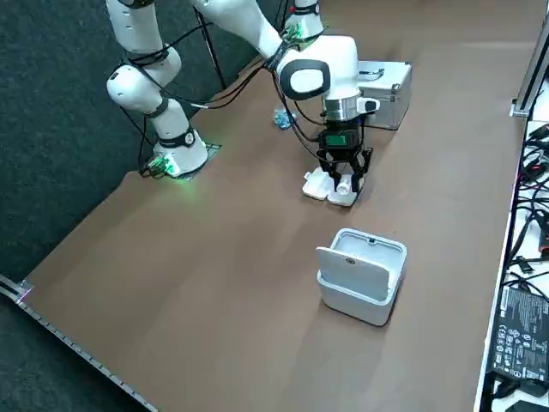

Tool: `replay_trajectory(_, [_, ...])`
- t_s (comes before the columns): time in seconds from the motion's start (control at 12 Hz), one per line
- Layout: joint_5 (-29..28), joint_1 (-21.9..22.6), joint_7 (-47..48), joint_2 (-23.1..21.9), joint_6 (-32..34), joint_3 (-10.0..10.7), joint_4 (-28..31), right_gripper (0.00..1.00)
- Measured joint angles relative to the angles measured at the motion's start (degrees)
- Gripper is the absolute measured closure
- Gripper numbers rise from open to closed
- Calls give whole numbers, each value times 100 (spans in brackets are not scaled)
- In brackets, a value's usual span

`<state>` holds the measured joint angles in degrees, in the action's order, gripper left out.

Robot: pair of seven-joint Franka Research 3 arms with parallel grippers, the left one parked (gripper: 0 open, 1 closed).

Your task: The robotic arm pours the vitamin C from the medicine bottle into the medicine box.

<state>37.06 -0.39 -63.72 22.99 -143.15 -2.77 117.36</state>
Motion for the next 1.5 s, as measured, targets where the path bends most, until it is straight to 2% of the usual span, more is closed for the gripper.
replay_trajectory(0.42, [177, -2, 9, 1, 40, -26, 187, 57])
replay_trajectory(0.92, [233, 2, 441, 0, 165, -349, 209, 57])
replay_trajectory(1.5, [792, -9, 844, 13, 215, -364, 209, 57])
